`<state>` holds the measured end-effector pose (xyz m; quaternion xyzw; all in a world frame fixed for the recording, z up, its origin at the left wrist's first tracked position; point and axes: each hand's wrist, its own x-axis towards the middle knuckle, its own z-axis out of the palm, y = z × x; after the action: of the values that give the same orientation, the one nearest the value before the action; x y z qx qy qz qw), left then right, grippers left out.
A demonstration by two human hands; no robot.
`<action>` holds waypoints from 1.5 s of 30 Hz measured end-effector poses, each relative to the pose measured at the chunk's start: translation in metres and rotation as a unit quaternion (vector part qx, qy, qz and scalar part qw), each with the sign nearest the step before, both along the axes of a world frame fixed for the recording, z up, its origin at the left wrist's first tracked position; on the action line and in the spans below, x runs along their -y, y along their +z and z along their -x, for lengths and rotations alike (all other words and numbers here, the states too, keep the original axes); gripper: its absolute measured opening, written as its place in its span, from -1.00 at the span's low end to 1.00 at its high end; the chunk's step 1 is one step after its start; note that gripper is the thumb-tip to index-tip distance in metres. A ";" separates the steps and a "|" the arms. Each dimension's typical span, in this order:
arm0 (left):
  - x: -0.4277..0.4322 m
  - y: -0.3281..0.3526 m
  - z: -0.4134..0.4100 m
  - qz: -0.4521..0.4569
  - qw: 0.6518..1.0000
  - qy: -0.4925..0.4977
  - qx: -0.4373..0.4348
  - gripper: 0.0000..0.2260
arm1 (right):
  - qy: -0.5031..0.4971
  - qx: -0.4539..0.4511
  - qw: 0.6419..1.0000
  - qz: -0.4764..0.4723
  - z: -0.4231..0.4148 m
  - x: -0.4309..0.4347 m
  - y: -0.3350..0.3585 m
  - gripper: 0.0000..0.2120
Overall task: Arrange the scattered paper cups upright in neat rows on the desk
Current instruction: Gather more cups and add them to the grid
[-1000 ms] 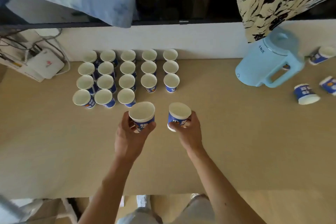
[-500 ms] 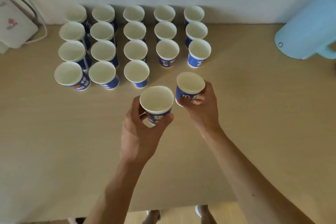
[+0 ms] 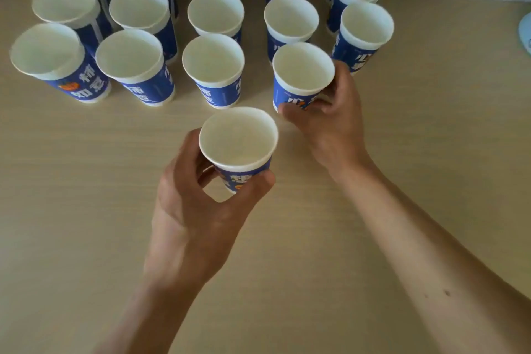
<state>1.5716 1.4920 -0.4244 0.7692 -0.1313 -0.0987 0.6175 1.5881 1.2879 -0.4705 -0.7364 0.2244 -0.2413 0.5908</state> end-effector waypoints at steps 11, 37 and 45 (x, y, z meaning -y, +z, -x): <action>0.001 -0.001 0.006 0.005 1.000 -0.005 -0.009 -0.56 | 0.000 0.004 1.000 0.025 -0.009 -0.002 -0.010 -0.40; 0.055 0.017 0.007 -0.017 0.995 -0.101 0.023 -0.51 | 0.207 -0.039 0.976 0.065 0.113 0.017 0.030 -0.21; 0.089 0.018 0.014 -0.025 0.989 -0.144 -0.001 -0.50 | 0.137 0.010 0.989 0.051 0.109 0.035 0.032 -0.36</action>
<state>1.5573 1.4031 -0.4061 0.7574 -0.2376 -0.1908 0.5775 1.4795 1.2532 -0.4382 -0.7871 0.1026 -0.1765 0.5821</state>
